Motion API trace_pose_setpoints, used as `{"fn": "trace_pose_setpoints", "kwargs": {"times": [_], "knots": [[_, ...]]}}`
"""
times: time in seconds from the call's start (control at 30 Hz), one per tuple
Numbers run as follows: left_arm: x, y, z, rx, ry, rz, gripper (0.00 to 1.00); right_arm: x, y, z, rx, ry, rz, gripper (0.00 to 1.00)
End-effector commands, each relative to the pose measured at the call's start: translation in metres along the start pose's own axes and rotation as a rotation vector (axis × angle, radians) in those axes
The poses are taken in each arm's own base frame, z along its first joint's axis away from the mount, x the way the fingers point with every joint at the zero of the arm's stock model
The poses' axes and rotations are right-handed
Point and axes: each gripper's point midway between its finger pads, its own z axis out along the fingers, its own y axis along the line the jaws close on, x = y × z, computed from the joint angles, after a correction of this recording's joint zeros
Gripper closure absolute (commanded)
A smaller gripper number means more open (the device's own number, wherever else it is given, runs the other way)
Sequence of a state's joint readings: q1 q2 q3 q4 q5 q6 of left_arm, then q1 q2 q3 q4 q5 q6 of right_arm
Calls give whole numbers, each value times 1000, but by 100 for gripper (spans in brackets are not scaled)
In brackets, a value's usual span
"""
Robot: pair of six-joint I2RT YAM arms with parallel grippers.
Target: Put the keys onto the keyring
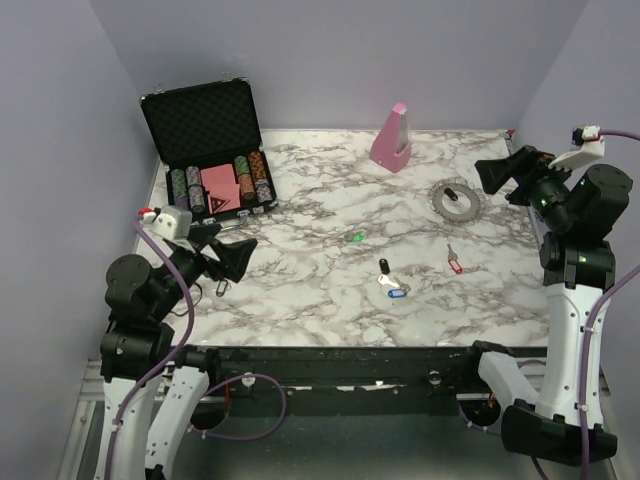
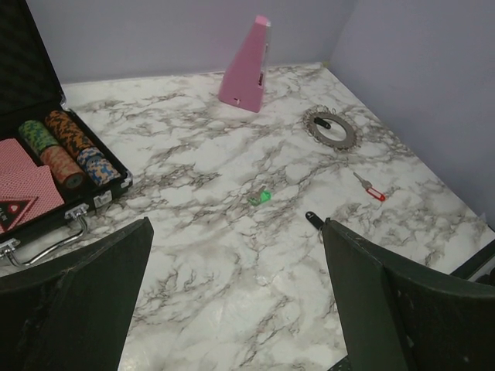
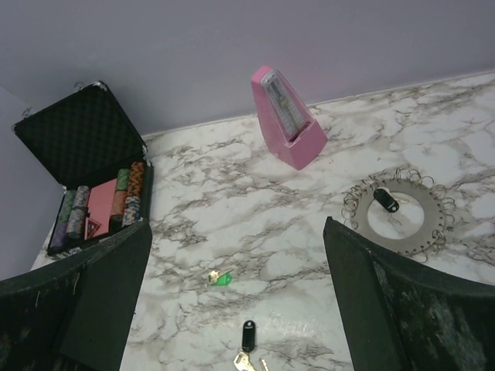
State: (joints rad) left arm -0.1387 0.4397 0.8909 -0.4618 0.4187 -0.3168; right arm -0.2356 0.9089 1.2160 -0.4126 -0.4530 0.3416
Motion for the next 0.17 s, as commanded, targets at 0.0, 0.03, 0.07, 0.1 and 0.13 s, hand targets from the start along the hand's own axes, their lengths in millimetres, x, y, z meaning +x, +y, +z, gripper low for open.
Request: {"fn": "trace_pose_setpoints", "kwargs": {"times": [0.0,0.03,0.07,0.1,0.13], "knots": [[-3,2,-4,-16,-26,24,1,0,-6,-1,35,-15,9,0],[-2,2,-4,-16,-26,24,1,1,-7,0,38,-12,7,0],[-1,3,-4,-16,-26,25,1,1,-8,1,42,-10,13,0],[0,3,-5,-18,-29,25,1,1,-9,2,43,-7,21,0],[2,4,-4,-17,-26,22,1,0,-8,3,36,-3,27,0]]}}
